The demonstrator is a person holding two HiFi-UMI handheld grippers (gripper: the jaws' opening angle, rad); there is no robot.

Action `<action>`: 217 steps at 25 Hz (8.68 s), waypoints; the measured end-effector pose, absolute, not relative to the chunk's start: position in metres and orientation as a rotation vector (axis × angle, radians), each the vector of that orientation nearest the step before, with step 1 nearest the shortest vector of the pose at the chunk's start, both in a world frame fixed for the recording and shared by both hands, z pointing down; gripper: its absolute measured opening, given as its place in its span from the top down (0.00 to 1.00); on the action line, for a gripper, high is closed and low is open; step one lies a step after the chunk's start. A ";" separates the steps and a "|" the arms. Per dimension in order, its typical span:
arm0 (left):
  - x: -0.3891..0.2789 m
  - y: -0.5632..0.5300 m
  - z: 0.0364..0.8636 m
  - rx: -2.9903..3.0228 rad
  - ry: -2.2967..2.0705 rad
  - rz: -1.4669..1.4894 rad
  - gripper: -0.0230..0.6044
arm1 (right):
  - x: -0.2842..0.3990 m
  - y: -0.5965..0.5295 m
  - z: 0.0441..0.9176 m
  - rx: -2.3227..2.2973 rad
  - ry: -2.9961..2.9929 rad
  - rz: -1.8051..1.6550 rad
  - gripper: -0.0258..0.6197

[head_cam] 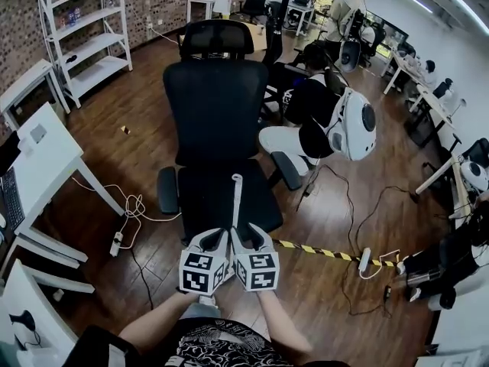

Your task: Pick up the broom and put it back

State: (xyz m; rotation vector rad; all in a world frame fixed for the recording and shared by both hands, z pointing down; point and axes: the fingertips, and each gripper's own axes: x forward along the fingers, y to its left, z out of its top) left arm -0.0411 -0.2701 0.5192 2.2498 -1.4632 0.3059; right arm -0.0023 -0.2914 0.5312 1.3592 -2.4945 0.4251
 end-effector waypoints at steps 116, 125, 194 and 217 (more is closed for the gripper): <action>-0.011 -0.204 0.507 2.290 -1.550 0.221 0.95 | 0.079 -0.215 0.465 1.559 -2.550 0.203 0.84; -0.024 -0.236 0.514 2.302 -1.519 0.272 0.95 | 0.066 -0.246 0.501 1.568 -2.489 0.283 0.84; -0.122 -0.345 0.559 2.191 -1.508 0.370 0.95 | -0.054 -0.427 0.619 1.459 -2.344 0.361 0.82; -0.113 -0.307 0.552 2.189 -1.544 0.340 0.95 | -0.031 -0.379 0.617 1.438 -2.345 0.391 0.73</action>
